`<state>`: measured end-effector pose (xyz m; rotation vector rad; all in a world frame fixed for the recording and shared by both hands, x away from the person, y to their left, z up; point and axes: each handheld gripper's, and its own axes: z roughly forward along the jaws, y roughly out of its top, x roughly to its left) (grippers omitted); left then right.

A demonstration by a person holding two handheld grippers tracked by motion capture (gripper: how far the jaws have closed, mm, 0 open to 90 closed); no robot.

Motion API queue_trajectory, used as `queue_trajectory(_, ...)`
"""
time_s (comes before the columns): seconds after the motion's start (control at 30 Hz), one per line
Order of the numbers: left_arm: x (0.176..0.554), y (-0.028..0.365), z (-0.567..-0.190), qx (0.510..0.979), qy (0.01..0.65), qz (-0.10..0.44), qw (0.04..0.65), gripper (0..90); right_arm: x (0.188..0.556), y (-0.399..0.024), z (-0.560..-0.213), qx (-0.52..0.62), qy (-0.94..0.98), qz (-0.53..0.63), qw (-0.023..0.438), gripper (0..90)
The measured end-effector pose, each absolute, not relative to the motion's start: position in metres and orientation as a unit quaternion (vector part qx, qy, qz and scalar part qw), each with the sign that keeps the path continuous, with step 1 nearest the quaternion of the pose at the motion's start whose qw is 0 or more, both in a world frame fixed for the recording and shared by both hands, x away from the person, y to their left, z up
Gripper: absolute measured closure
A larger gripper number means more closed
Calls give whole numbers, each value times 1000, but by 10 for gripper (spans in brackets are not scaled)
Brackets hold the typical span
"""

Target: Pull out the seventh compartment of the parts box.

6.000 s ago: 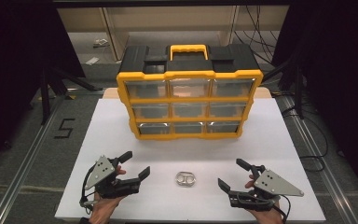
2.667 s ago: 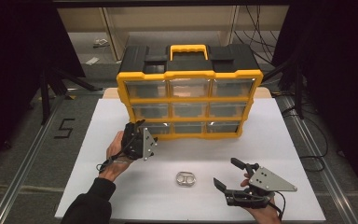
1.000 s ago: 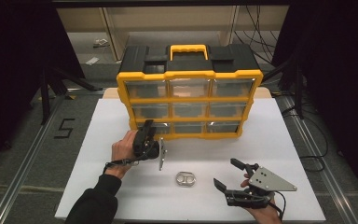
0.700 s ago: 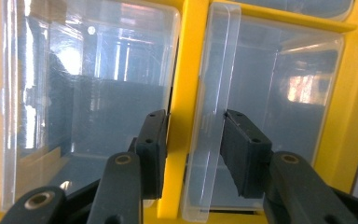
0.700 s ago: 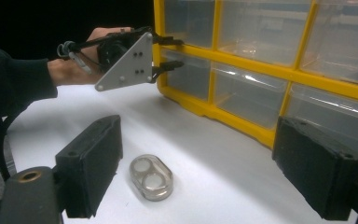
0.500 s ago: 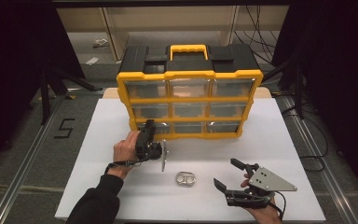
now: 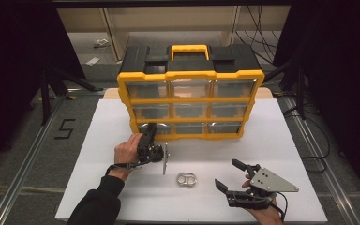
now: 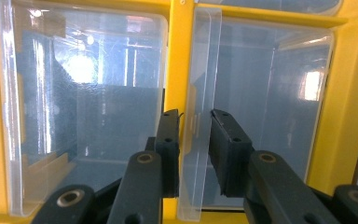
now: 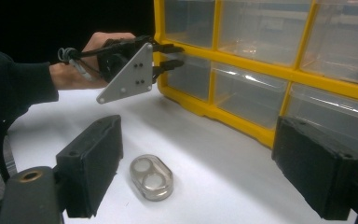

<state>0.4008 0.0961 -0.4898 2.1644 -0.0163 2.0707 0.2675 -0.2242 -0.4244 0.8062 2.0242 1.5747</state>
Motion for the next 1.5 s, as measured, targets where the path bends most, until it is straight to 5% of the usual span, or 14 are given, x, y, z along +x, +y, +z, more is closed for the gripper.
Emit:
queue_trajectory(0.7, 399, 95, -495, 717, -10, 695, 61, 797, 267, -224, -424, 289, 736, 570, 223, 174)
queue_trajectory(0.8, 400, 95, -495, 714, -5, 697, 64, 779, 267, -223, -424, 289, 736, 570, 223, 174)
queue_trajectory(0.9, 401, 94, -495, 708, -1, 704, 59, 655, 267, -223, -424, 289, 736, 570, 223, 174)
queue_trajectory(1.07, 402, 92, -499, 701, -6, 712, 46, 625, 267, -223, -424, 289, 736, 570, 222, 174)
queue_trajectory(1.5, 402, 90, -504, 691, -12, 722, 42, 785, 267, -223, -424, 289, 736, 570, 223, 175)
